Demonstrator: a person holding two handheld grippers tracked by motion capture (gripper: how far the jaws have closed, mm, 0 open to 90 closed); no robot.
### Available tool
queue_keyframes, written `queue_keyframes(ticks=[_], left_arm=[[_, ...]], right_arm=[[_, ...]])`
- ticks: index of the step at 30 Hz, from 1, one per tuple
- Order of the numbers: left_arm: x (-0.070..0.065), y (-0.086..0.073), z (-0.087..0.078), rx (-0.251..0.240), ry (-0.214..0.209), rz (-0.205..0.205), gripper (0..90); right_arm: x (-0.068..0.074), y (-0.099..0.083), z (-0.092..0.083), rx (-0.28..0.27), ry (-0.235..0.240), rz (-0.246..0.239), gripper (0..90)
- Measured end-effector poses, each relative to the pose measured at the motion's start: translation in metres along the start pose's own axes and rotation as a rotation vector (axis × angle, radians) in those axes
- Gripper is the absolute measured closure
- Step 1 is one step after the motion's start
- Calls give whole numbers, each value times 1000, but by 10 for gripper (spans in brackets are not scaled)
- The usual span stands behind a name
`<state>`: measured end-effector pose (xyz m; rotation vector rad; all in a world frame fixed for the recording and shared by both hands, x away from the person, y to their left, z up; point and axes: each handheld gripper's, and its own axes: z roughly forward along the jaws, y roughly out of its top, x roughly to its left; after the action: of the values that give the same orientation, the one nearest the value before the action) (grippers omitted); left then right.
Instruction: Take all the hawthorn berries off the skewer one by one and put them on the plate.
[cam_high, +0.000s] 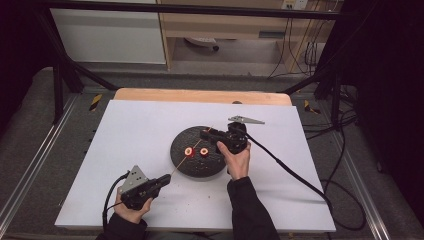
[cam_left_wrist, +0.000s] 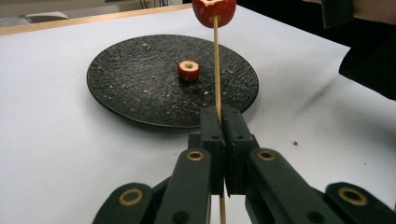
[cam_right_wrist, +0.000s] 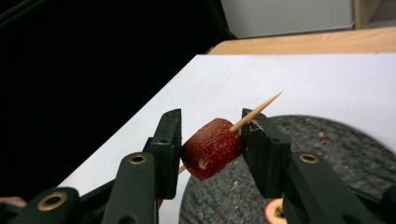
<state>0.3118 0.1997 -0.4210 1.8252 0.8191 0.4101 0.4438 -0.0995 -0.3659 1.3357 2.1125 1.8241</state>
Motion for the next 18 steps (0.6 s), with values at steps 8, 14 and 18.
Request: queue_keyframes(ticks=[8, 14, 18], left_arm=[[0, 0, -1, -5, -1, 2, 882], [0, 0, 0, -1, -1, 1, 882], [1, 0, 0, 2, 2, -4, 882]], right_arm=[[-8, 18, -10, -33, -40, 5, 601], [-17, 31, -16, -57, -79, 5, 602], [-22, 38, -21, -71, -109, -2, 602]])
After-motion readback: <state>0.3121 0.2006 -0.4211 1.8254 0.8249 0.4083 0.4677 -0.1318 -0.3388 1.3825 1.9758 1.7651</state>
